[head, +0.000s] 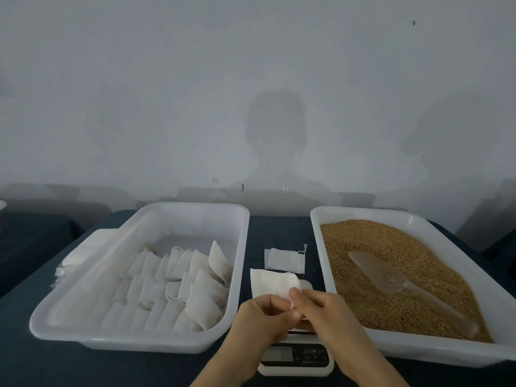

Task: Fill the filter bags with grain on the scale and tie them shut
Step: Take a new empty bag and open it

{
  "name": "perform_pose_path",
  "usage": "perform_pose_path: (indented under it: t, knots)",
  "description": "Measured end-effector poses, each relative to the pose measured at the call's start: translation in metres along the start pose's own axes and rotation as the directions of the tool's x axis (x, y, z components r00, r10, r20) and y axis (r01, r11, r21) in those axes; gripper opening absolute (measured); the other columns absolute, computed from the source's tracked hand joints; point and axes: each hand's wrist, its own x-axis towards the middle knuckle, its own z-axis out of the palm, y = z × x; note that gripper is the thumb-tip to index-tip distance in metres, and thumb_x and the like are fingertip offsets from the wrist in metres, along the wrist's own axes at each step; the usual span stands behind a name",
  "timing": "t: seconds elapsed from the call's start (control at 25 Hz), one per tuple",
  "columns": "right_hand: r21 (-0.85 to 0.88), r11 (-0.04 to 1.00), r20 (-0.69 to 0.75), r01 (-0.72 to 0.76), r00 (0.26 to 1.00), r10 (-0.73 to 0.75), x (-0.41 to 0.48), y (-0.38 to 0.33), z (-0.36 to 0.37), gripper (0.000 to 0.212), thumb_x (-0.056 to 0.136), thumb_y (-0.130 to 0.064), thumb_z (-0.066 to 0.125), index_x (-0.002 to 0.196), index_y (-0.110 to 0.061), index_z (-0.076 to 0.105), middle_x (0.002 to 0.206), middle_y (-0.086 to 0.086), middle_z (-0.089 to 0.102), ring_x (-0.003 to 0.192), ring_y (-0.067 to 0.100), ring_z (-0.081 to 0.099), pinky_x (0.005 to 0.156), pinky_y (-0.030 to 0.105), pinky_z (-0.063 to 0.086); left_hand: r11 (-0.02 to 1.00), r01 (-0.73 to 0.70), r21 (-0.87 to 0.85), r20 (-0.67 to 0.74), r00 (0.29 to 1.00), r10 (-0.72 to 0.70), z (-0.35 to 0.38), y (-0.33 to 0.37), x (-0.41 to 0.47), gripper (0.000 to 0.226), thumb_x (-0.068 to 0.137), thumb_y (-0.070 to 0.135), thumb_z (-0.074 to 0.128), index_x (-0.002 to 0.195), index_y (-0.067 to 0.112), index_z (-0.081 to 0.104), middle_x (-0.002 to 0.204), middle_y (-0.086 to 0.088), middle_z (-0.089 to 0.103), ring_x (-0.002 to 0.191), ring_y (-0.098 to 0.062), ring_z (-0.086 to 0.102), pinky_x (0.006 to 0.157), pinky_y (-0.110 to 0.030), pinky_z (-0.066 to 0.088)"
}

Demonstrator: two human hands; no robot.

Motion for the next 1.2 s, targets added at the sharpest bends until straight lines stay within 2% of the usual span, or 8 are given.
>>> perform_pose_path:
  t: [0.2,0.32,0.4,0.52,0.68,0.88,1.0,1.2]
  knots:
    - [-0.088,0.995,0.023,-0.052,0.998,0.054,0.001,-0.002,-0.009,0.027,0.096,-0.024,0.052,0.08,-0.024,0.073,0.076,-0.004,0.072,0.074,0.005,0.069,0.063,0.012,0.05,0.992,0.035,-0.125,-0.036,0.999,-0.04,0.004,-0.006,0.002,0.017,0.082,0.019,0.074,0.077,0.008,0.063,0.071,-0.009,0.069,0.062,-0.013,0.065,0.063,-0.023,0.052]
    - [-0.364,0.93,-0.069,-0.046,0.997,0.022,0.0,-0.005,-0.006,0.029,0.098,-0.017,0.045,0.082,-0.028,0.066,0.071,-0.006,0.065,0.068,0.004,0.064,0.055,0.01,0.043,0.95,-0.101,0.297,-0.336,0.92,0.203,0.017,-0.012,0.006,0.019,0.087,0.016,0.064,0.072,0.013,0.053,0.064,-0.005,0.063,0.056,-0.007,0.061,0.058,-0.024,0.054]
    - [-0.583,0.811,-0.063,-0.038,0.998,0.001,0.001,-0.006,-0.003,0.027,0.098,-0.012,0.041,0.093,-0.026,0.064,0.081,-0.006,0.059,0.08,0.007,0.06,0.063,0.012,0.042,0.784,-0.135,0.606,-0.345,0.843,0.413,0.025,-0.012,0.001,0.027,0.088,0.022,0.061,0.069,0.024,0.042,0.067,0.003,0.051,0.06,-0.007,0.054,0.058,-0.017,0.049]
    - [-0.592,0.803,-0.177,-0.068,0.983,-0.048,0.002,-0.009,-0.003,0.019,0.096,-0.012,0.046,0.104,-0.025,0.058,0.09,-0.005,0.059,0.083,0.01,0.058,0.063,0.012,0.04,0.596,-0.186,0.781,-0.256,0.776,0.577,0.031,-0.014,-0.005,0.038,0.088,0.027,0.059,0.068,0.031,0.028,0.074,0.012,0.04,0.063,-0.007,0.046,0.055,-0.01,0.039]
    - [-0.485,0.874,-0.393,0.02,0.888,-0.238,-0.005,-0.02,-0.002,0.019,0.089,-0.02,0.062,0.084,-0.026,0.045,0.069,-0.007,0.062,0.06,0.002,0.061,0.052,0.013,0.048,0.788,-0.259,0.559,-0.379,0.765,0.52,0.035,-0.014,-0.006,0.035,0.082,0.013,0.064,0.059,0.019,0.039,0.061,0.004,0.043,0.054,-0.01,0.041,0.054,-0.018,0.041]
    - [-0.56,0.768,-0.173,0.311,0.863,-0.475,-0.012,-0.013,0.005,0.018,0.081,0.0,0.066,0.081,-0.018,0.07,0.073,-0.013,0.06,0.063,-0.003,0.053,0.064,0.005,0.042,0.879,-0.293,0.377,-0.401,0.803,0.44,0.037,-0.007,-0.002,0.031,0.086,0.013,0.061,0.059,0.012,0.045,0.051,0.003,0.045,0.049,-0.006,0.042,0.052,-0.02,0.042]
    - [-0.404,0.903,-0.16,0.144,0.961,-0.224,-0.009,-0.014,-0.003,0.015,0.088,-0.013,0.061,0.075,-0.01,0.068,0.07,-0.003,0.062,0.062,0.004,0.056,0.054,0.014,0.041,0.669,-0.435,0.602,-0.2,0.73,0.654,0.035,-0.014,-0.005,0.035,0.083,0.015,0.065,0.06,0.024,0.04,0.065,0.009,0.047,0.061,-0.006,0.047,0.058,-0.017,0.045]
    - [-0.504,0.862,-0.082,-0.043,0.997,0.002,-0.01,-0.025,-0.017,0.03,0.086,-0.03,0.063,0.062,-0.011,0.062,0.054,-0.001,0.051,0.046,0.007,0.039,0.042,0.014,0.029,0.054,-0.532,0.845,0.219,0.435,0.873,0.009,-0.018,-0.005,0.029,0.067,0.047,0.062,0.083,0.029,0.045,0.102,0.012,0.049,0.097,-0.004,0.044,0.075,-0.027,0.055]
